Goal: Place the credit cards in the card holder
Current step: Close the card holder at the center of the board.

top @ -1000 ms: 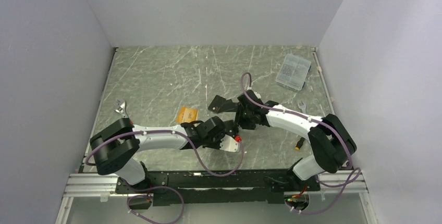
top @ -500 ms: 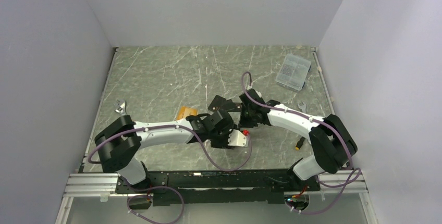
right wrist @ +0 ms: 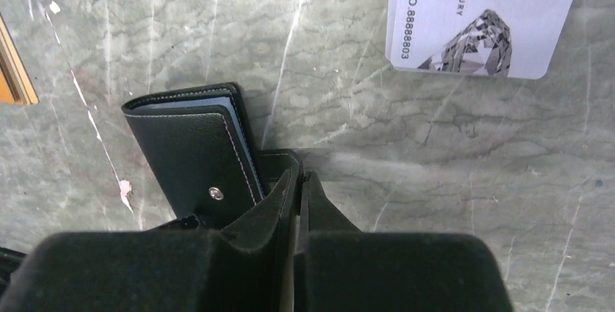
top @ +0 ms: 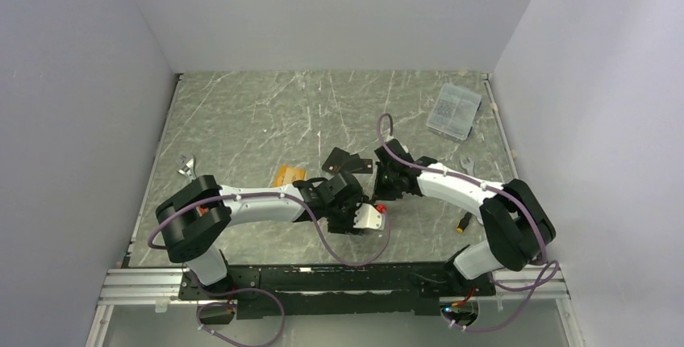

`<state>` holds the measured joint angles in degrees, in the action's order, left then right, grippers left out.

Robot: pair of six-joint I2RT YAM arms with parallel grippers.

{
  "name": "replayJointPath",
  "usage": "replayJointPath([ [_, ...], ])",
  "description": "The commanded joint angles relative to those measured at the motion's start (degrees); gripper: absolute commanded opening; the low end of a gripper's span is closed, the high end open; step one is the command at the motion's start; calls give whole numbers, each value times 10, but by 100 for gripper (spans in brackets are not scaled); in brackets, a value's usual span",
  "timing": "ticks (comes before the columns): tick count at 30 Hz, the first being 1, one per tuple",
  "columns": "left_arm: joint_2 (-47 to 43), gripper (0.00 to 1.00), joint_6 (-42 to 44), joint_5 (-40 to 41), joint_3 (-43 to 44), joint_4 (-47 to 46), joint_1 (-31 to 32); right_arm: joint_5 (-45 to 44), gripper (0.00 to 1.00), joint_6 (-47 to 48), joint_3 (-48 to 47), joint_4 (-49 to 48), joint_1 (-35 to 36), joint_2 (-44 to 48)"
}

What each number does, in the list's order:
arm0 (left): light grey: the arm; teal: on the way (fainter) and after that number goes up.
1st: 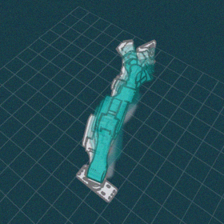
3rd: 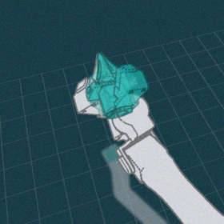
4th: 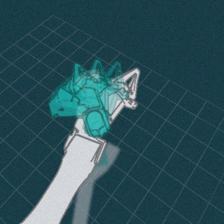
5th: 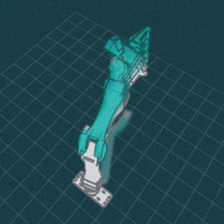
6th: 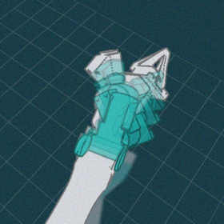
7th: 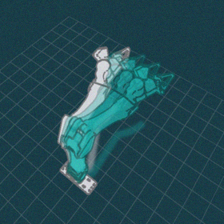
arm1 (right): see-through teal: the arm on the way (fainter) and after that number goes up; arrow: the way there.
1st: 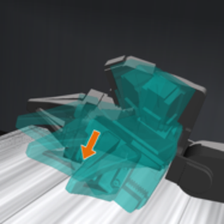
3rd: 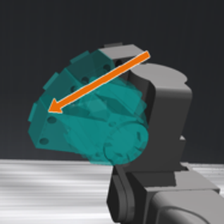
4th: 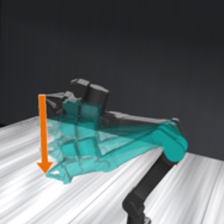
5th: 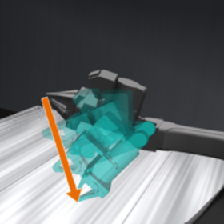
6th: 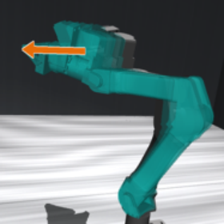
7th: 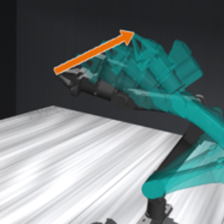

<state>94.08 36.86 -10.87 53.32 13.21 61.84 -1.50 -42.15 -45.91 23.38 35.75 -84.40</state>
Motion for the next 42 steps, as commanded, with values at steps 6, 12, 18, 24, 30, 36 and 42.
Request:
replayJointPath([
  [6, -32, 59, 25, -37, -7, -11, -12, 57, 0, -12, 40, -27, -2, 48],
  [12, -24, 59, 20, -71, 8, 2, -34, 72, 0, -17, 44, -36, -2, 54],
  [18, 10, 58, 39, -82, 21, 35, -39, 79, 5, -13, 29, -33, 1, 45],
  [24, 35, 42, 42, -90, 35, 82, -39, 70, 21, -15, 28, -27, 0, 46],
  [30, 18, 28, 31, -68, 7, 54, -37, 62, 21, -21, 31, -20, 0, 54],
  [36, 6, 28, 26, -48, -14, 44, -30, 53, 14, -28, 36, -17, -2, 64],
  [42, 6, 28, 21, -34, -26, 37, -25, 54, 10, -29, 33, -20, -5, 62],
])
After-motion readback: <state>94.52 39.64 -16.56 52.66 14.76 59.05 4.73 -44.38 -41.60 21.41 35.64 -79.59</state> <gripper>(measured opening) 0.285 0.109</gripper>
